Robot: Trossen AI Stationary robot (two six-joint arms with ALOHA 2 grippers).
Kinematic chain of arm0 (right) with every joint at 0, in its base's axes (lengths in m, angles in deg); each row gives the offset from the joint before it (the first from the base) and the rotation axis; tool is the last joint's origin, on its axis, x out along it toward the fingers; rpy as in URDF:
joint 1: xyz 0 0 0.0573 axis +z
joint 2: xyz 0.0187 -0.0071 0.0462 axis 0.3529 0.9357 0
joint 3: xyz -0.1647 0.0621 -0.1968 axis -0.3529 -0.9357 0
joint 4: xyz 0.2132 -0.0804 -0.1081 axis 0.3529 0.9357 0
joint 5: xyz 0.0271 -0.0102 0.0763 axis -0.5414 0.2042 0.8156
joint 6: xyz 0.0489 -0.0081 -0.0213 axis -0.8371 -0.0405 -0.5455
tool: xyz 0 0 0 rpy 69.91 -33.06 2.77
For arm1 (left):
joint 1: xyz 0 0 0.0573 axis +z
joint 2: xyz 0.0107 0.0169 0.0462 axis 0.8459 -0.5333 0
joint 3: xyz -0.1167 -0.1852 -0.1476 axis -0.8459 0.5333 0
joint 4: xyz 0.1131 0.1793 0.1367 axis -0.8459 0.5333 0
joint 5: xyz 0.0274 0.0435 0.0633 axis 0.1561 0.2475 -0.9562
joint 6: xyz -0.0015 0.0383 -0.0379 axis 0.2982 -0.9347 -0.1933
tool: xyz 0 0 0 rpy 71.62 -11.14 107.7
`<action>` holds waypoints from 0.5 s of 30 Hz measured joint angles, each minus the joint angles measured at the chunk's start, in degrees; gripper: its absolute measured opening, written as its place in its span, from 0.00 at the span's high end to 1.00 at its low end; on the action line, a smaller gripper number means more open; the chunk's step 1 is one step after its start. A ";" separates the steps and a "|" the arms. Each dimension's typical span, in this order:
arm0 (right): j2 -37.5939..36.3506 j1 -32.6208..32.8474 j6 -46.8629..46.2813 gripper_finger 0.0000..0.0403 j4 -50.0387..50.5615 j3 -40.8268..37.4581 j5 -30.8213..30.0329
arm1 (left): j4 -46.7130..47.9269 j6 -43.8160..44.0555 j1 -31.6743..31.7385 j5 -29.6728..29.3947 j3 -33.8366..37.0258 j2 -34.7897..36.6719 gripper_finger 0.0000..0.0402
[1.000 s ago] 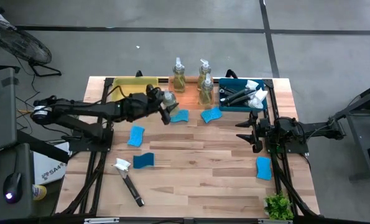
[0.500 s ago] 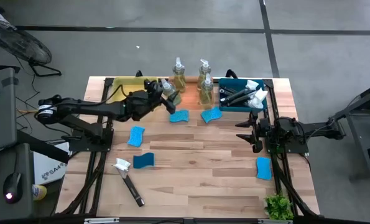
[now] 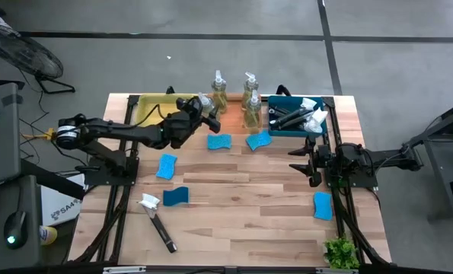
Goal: Pick & Place Kitchen Sink Supplies
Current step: Put the transparent soap dispenser into the orange bin
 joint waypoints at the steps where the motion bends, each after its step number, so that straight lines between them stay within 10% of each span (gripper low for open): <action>1: 0.00 0.00 0.00 0.48 0.00 -0.01 -0.01 | 0.02 -0.02 0.34 -0.55 -0.51 -0.86 0.30; 15: 0.00 -0.01 0.00 0.48 0.00 -0.01 -0.01 | 0.21 0.02 1.11 -3.63 -7.88 -11.00 0.32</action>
